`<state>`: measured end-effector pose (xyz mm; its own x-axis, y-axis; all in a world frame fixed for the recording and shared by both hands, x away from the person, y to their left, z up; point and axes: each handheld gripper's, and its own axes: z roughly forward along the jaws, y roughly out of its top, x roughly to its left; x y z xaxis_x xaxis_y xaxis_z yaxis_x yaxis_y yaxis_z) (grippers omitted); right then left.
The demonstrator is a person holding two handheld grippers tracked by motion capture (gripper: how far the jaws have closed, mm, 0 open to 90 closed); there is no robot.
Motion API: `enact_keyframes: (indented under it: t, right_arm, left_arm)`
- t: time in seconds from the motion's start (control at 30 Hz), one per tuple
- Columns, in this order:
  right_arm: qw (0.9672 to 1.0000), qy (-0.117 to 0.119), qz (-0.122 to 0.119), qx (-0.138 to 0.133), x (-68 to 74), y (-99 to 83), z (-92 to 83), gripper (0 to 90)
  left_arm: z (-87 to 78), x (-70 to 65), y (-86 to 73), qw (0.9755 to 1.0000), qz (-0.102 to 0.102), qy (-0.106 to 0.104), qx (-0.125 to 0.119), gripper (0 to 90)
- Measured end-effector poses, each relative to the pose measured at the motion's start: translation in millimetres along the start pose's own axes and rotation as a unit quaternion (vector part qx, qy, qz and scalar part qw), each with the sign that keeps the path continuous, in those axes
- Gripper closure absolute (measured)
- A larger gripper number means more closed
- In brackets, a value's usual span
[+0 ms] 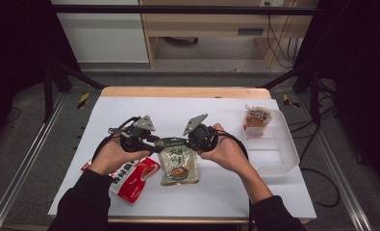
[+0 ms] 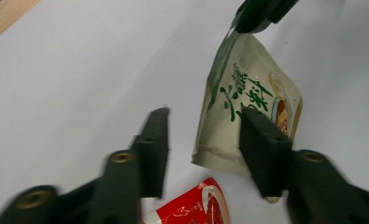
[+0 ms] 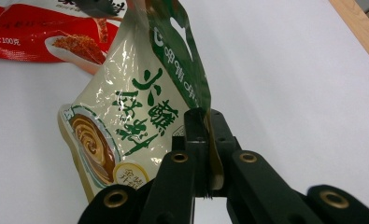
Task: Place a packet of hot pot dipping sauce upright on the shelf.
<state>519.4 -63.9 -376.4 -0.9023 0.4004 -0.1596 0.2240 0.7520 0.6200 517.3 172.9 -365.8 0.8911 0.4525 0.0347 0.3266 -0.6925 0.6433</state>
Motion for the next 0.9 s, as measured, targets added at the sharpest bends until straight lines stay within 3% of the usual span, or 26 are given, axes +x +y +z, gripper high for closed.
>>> enact_keyframes:
  t: [0.1,0.27,0.63,0.9]
  right_arm:
    - [1.0,0.0,0.0,0.001,-0.3,0.6,-0.1,90.0]
    - [1.0,0.002,-0.001,0.004,-0.1,2.3,-1.1,90.0]
    - [1.0,0.002,-0.004,0.001,-0.1,1.9,-4.2,90.0]
    - [1.0,-0.002,-0.002,-0.005,2.3,-1.4,-16.5,90.0]
  left_arm:
    - [0.3,0.3,-3.2,1.0,-0.001,0.0,0.0,37.4]
    - [0.4,0.9,-11.8,0.9999,-0.012,0.007,0.003,25.4]
    - [-1.9,1.0,-20.5,0.9998,-0.018,0.01,0.006,16.5]
    - [-3.0,-0.6,-29.3,0.9997,-0.018,0.015,0.008,13.9]
